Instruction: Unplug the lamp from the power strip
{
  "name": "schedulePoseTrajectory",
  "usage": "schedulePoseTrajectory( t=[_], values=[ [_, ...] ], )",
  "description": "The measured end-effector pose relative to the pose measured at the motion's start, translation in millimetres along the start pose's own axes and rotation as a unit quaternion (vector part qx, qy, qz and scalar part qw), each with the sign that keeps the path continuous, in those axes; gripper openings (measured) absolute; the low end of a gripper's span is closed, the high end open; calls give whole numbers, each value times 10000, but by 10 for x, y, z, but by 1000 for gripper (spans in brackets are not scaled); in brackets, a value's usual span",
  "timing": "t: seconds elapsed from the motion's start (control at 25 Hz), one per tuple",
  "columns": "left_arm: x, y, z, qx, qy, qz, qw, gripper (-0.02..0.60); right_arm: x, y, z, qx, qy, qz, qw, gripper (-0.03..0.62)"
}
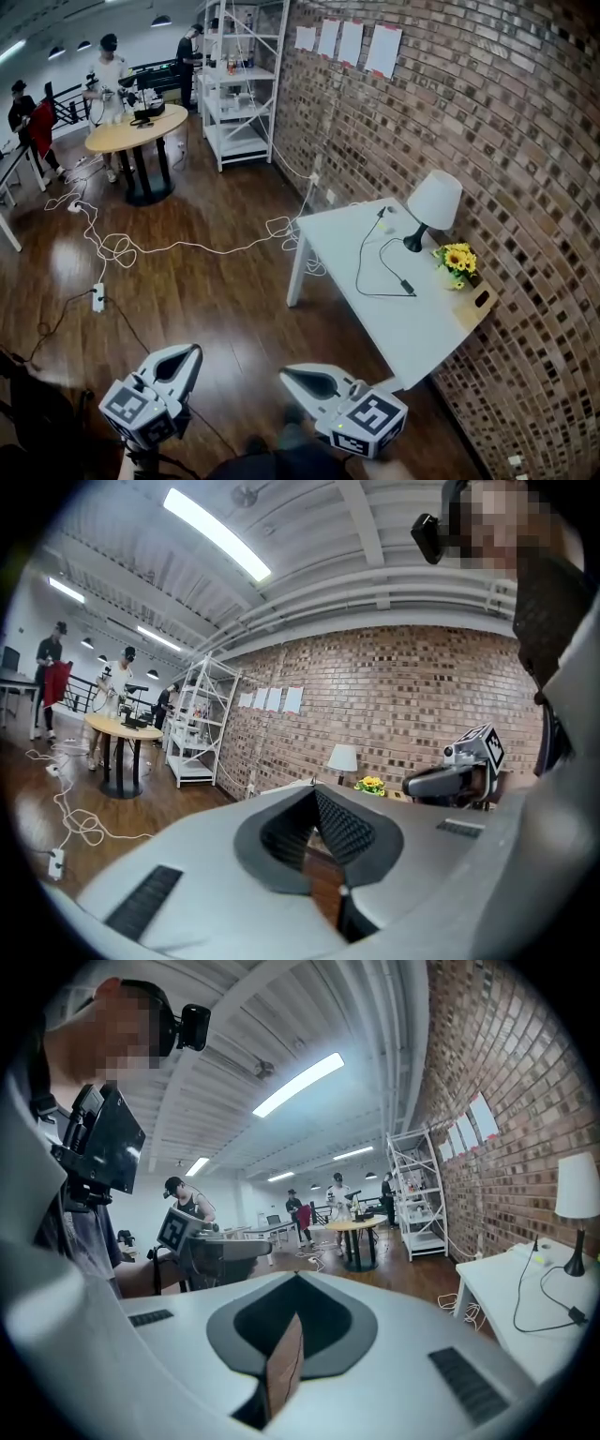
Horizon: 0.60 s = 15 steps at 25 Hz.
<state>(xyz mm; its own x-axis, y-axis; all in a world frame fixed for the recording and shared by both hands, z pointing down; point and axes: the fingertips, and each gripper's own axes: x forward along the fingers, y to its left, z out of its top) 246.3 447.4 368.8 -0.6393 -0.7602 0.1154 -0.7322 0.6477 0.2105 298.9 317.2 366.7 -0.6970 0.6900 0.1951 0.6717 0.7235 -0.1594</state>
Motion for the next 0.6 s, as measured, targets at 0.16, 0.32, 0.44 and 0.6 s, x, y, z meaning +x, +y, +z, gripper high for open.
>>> schedulePoseTrajectory(
  t=[0.16, 0.32, 0.44, 0.6],
  values=[
    [65, 48, 1, 148, 81, 37, 9999, 12, 108, -65, -27, 54, 17, 98, 9999, 3],
    [151, 129, 10, 223, 166, 138, 9995, 12, 216, -211, -63, 157, 29, 201, 9997, 3],
    [274, 218, 23, 242, 208, 218, 9993, 12, 300, -369, -56, 191, 25, 275, 9994, 3],
    [578, 291, 143, 330, 210, 290, 9988, 12, 384, -660, 25, 206, -11, 364, 9991, 3]
  ],
)
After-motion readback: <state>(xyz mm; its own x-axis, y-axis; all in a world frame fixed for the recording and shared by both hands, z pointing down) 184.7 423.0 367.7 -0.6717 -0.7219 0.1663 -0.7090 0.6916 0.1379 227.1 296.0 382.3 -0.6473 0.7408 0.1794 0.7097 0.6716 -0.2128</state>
